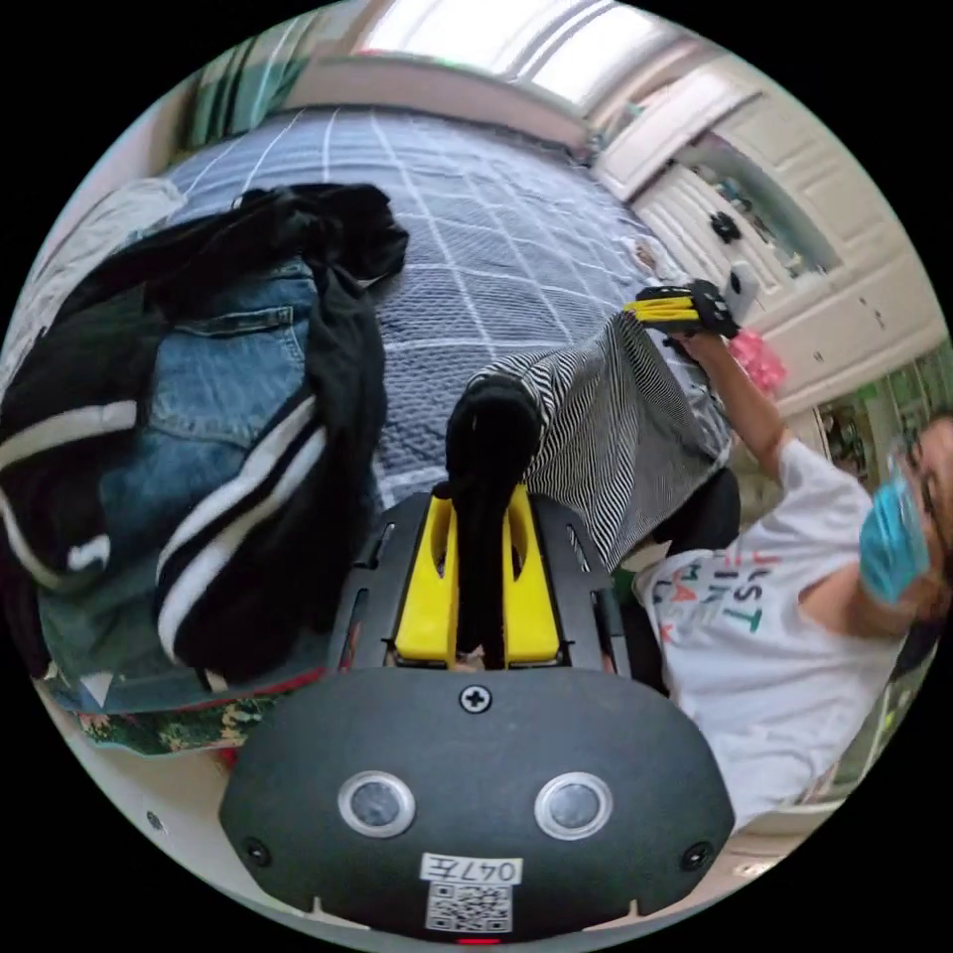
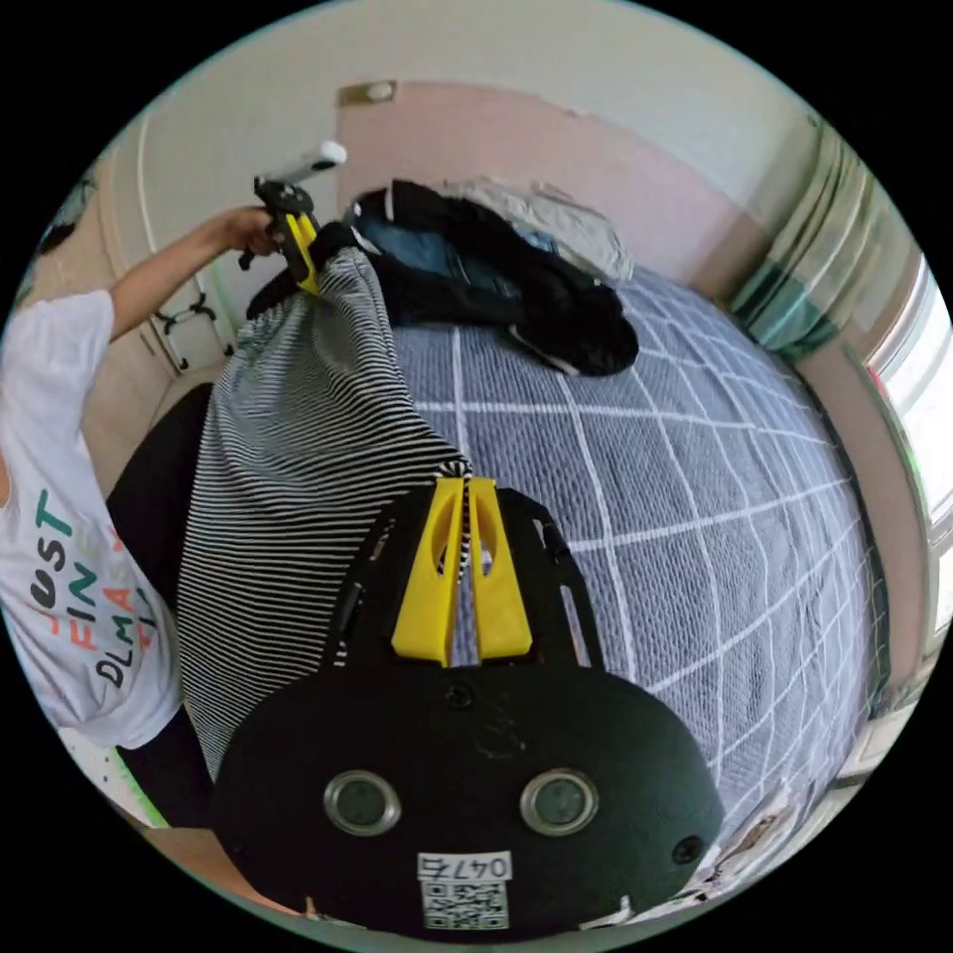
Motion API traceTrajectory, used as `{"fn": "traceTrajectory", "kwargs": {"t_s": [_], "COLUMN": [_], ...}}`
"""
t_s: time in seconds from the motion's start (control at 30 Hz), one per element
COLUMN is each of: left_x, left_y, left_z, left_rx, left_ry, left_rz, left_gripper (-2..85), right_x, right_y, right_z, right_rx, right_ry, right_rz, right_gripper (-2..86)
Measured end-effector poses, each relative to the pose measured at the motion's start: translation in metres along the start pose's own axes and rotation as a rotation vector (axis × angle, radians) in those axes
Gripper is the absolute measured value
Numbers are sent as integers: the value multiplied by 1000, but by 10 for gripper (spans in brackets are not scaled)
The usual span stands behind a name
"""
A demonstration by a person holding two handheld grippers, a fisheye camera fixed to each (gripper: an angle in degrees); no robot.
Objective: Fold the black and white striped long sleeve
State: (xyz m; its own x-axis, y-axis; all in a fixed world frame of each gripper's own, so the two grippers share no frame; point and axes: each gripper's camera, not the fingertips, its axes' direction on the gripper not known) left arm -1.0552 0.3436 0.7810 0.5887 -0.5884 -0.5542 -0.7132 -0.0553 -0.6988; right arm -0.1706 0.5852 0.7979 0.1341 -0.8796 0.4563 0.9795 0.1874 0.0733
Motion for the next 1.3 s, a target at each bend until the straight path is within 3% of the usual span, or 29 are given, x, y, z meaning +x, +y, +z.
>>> {"fn": "traceTrajectory", "kwargs": {"t_s": [0.13,0.3,0.43,0.57,0.67,0.73,0.9,1.0,1.1,1.2,1.3], "left_x": [-20,-31,-21,3,42,85,205,219,213,203,245], "left_y": [-73,-121,-134,-126,-113,-112,-126,-134,-142,-156,-159], "left_z": [28,39,21,-39,-82,-82,13,69,64,54,35], "left_rx": [-192,-287,-233,-3,203,217,-7,-171,-103,-105,-11], "left_ry": [-12,174,345,396,269,152,-397,-555,-411,-216,-240], "left_rz": [-100,-148,-99,-44,-9,38,149,134,54,-71,-33], "left_gripper": [68,75,90,82,26,3,5,9,5,0,-5], "right_x": [49,81,99,114,134,128,24,-43,-73,-75,-93], "right_y": [-2,13,39,63,78,79,72,94,128,149,167], "right_z": [54,68,84,66,37,10,-35,-33,-24,-45,-104], "right_rx": [-209,-201,-153,-103,-65,-32,-55,-124,-294,-243,-76], "right_ry": [-97,-181,-288,-344,-299,-229,-110,-46,145,133,167], "right_rz": [15,64,184,224,301,285,101,94,126,228,288], "right_gripper": [-3,-1,5,21,16,13,12,11,8,8,12]}}
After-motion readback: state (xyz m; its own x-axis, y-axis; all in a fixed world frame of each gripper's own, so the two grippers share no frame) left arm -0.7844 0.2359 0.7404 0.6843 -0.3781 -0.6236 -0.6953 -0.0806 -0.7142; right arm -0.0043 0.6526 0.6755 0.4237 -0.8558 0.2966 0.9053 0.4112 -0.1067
